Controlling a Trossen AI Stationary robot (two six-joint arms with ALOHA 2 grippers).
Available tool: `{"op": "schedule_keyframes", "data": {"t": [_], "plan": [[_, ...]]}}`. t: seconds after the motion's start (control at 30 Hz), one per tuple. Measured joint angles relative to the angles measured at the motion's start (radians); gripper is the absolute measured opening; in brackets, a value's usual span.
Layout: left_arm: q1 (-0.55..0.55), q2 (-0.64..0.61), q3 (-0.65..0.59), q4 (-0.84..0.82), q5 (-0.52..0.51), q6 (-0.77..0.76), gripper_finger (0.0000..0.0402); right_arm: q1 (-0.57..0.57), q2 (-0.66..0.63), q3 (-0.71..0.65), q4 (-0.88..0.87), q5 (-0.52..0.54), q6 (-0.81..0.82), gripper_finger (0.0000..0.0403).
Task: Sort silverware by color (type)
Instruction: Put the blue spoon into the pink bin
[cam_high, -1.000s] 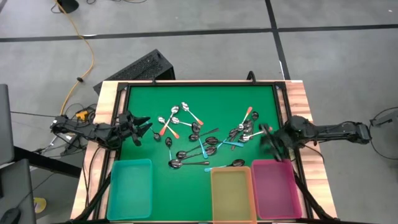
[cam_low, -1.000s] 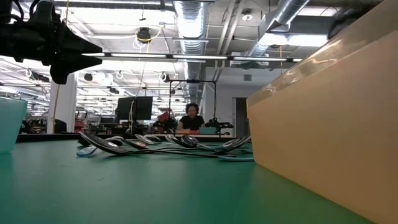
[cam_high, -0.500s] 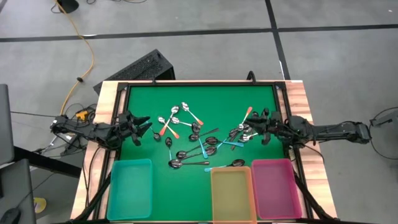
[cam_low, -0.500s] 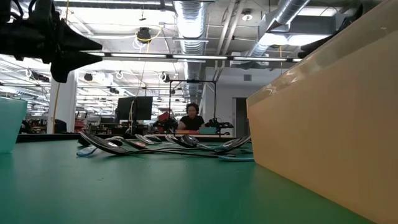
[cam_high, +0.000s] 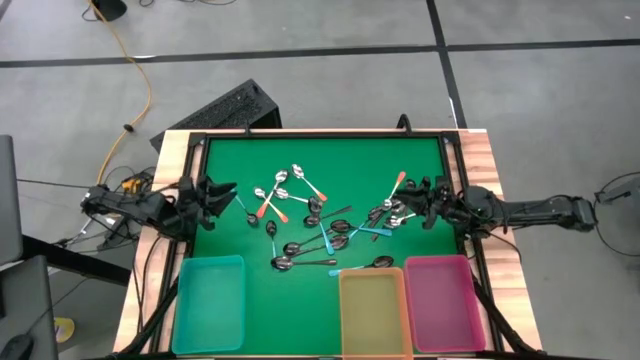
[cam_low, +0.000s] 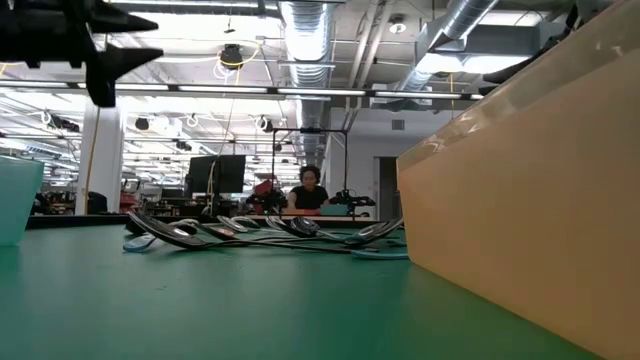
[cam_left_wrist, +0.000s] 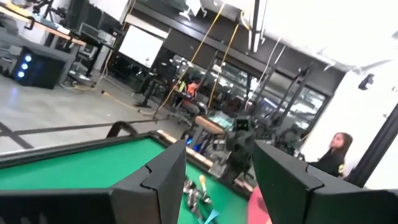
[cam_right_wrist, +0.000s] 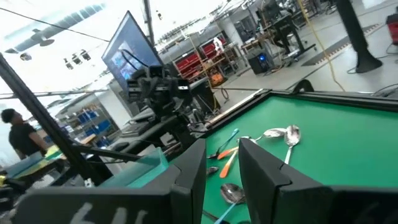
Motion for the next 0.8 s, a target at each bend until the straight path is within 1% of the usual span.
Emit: {"op": "schedule_keyframes", "data": {"t": [0.1, 0.17, 0.27, 0.4, 0.47, 0.6, 0.73, 0.8], "plan": [[0.000, 0.000, 0.045, -0.011, 0.001, -0.001, 0.0169, -0.009, 0.000, 0.000, 0.016, -0.002, 0.009, 0.0108], [0.000, 0.000, 0.086, -0.051, -0.003, -0.008, 0.0169, -0.015, 0.000, 0.002, 0.045, -0.004, 0.005, 0.0108], [0.000, 0.019, 0.143, -0.151, -0.044, -0.022, 0.0169, -0.021, 0.000, 0.036, 0.040, 0.000, -0.081, 0.0108], [0.000, 0.066, 0.225, -0.250, -0.140, -0.007, 0.0169, -0.021, 0.034, 0.115, 0.037, 0.081, -0.227, 0.0108], [0.000, 0.094, 0.264, -0.294, -0.175, -0.003, 0.0169, -0.022, 0.054, 0.157, 0.007, 0.114, -0.283, 0.0108], [0.000, 0.156, 0.355, -0.366, -0.191, -0.034, 0.0169, -0.042, 0.095, 0.247, -0.011, 0.185, -0.321, 0.0108], [0.000, 0.233, 0.441, -0.444, -0.189, -0.058, 0.0169, -0.078, 0.151, 0.325, -0.051, 0.184, -0.368, 0.0108], [0.000, 0.270, 0.485, -0.476, -0.188, -0.058, 0.0169, -0.099, 0.186, 0.374, -0.100, 0.183, -0.368, 0.0108]]}}
